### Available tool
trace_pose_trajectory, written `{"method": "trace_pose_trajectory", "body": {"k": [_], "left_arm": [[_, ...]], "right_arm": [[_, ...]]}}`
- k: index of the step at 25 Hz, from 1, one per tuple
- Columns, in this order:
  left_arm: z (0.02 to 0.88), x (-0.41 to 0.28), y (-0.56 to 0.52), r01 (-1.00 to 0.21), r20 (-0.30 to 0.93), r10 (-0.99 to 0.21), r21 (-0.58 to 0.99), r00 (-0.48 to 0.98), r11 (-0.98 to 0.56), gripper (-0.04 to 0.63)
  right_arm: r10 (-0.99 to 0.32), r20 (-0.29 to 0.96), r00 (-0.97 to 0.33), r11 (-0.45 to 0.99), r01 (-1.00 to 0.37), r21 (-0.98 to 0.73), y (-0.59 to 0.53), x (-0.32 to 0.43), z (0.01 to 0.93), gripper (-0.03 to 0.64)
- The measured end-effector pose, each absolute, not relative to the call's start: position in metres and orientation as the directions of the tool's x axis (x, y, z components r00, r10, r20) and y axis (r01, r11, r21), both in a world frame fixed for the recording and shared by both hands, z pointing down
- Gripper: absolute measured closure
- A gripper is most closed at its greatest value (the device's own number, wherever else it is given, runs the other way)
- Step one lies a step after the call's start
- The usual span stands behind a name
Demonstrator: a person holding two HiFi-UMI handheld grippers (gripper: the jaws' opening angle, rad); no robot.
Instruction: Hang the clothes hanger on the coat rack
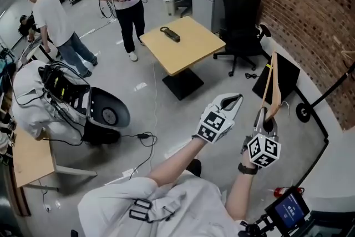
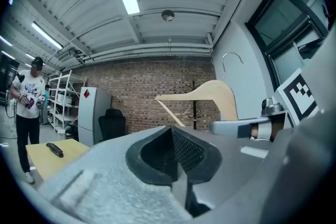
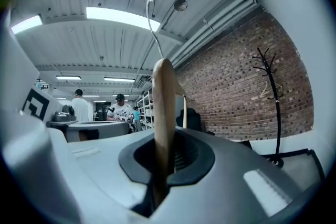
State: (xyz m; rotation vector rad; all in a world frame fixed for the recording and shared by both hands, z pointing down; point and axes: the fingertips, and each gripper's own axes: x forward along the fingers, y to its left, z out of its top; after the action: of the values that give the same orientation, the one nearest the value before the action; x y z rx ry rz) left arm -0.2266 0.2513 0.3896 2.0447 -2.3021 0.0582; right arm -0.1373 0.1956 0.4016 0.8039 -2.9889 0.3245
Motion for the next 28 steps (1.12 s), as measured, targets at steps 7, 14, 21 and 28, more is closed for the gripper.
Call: {"method": "trace_pose_trajectory", "body": {"k": [7,14,21,28], "left_arm": [[0.396,-0.306,0.147,-0.999,0.053,-0.998,0.029,-0.035,0.037,0.595],[0.392,-0.353,0.051,-0.994,0.015,-0.996,0.063,0.088,-0.087,0.596],[0.404,-0.346,-0.027,-0.973,0.019,-0.982,0.141,0.188,-0.183,0.597],[0.428,-0.302,-0.135,-0.976,0.008,-0.984,0.128,0.176,-0.174,0.597]], "right_arm": [[-0.552,0.126,-0.824,0.801,-0.567,-0.192,0.110,-0.206,0.424,0.615],[-0.628,0.123,-0.768,0.755,-0.640,-0.141,0.033,-0.245,0.420,0.615],[-0.700,0.150,-0.699,0.687,-0.715,-0.127,-0.039,-0.227,0.428,0.615],[-0.695,0.140,-0.705,0.694,-0.709,-0.125,-0.142,-0.185,0.455,0.615]]}}
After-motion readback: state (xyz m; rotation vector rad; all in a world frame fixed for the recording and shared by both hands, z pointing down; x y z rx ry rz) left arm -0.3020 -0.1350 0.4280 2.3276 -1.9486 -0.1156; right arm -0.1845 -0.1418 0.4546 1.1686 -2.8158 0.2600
